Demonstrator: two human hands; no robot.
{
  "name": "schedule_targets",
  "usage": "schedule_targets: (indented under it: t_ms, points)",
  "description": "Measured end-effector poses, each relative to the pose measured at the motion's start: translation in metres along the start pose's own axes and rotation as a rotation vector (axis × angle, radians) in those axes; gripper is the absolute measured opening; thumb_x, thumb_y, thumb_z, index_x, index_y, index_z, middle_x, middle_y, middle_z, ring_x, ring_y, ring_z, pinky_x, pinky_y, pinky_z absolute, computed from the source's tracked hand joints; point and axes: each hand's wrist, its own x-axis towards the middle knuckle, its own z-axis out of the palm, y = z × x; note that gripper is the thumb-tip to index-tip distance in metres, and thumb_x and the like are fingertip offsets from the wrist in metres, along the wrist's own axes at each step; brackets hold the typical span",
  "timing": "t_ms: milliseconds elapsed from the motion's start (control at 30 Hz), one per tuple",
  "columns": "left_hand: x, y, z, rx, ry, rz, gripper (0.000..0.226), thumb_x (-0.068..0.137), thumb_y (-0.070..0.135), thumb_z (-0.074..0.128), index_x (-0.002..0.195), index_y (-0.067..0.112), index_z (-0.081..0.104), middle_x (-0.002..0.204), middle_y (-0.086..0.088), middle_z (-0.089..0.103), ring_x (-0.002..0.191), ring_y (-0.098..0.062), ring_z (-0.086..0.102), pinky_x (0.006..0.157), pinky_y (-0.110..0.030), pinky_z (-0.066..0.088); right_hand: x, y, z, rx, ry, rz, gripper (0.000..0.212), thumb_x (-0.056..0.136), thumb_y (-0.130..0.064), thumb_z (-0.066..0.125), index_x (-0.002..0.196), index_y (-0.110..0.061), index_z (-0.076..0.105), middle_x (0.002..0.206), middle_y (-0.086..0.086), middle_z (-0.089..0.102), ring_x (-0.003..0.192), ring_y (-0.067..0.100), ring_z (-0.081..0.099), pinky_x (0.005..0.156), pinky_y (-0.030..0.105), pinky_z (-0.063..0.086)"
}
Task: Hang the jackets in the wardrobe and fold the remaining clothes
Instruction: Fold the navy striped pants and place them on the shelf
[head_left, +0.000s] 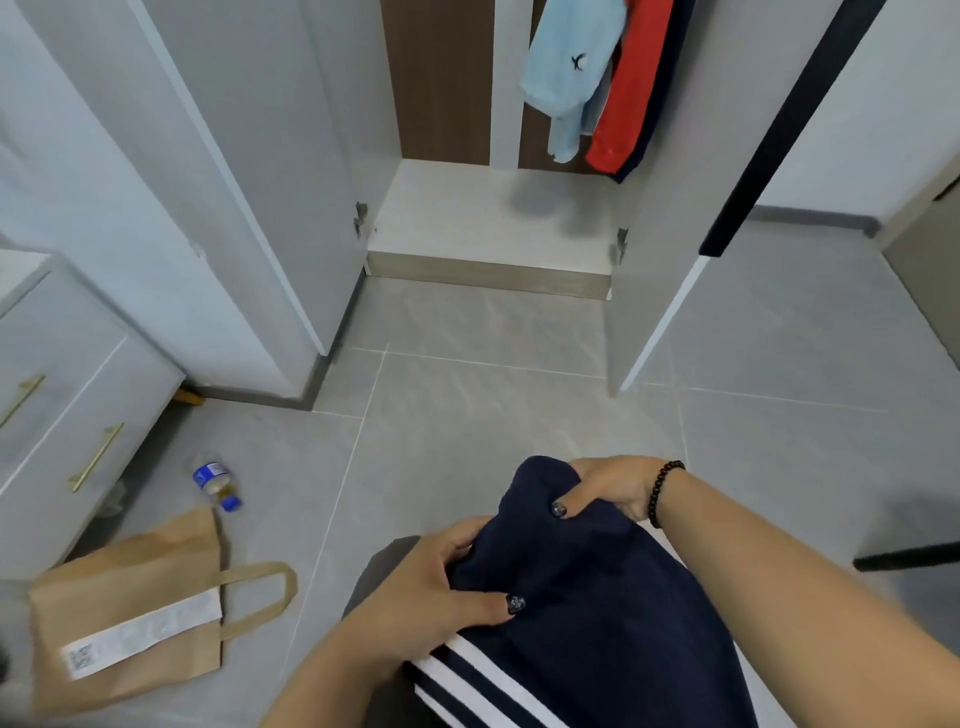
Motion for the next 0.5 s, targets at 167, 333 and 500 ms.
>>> schedule_targets:
  t_ms: [167,333,500]
  points:
    - [0.054,0.081,-0.054,0.154,0.068,-0.161,0.042,0.068,0.016,0.086,0.106,0.027,0.069,0.098,0.006,0.075,0.089,-0.01,0.071,0.073,-0.019,0.055,-0.009,-0.066,-0.04,0.249,0.223,-0.201,0.045,0.065,-0.008,0.085,0.107,-0.011,0.071,0.116,0.014,0.068,0.104,0.026,0.067,0.079,0.033,0.056]
    - [0.079,0.186,-0.095,0.671,0.081,-0.25,0.029,0.056,0.034,0.085,0.069,0.022,0.062,0.059,0.008,0.062,0.051,0.0,0.057,0.048,-0.015,0.043,-0.054,-0.167,-0.044,0.235,0.412,-0.339,0.041,0.064,-0.01,0.082,0.104,-0.012,0.071,0.11,0.012,0.071,0.099,0.025,0.069,0.076,0.032,0.057]
    - [0.064,0.303,-0.133,0.747,0.26,-0.141,0.017,0.062,0.023,0.079,0.069,0.016,0.066,0.057,0.007,0.066,0.052,0.0,0.061,0.045,-0.013,0.043,-0.117,-0.282,-0.017,0.12,0.547,-0.478,0.043,0.066,-0.02,0.079,0.106,-0.01,0.068,0.107,0.012,0.072,0.101,0.026,0.068,0.078,0.032,0.057]
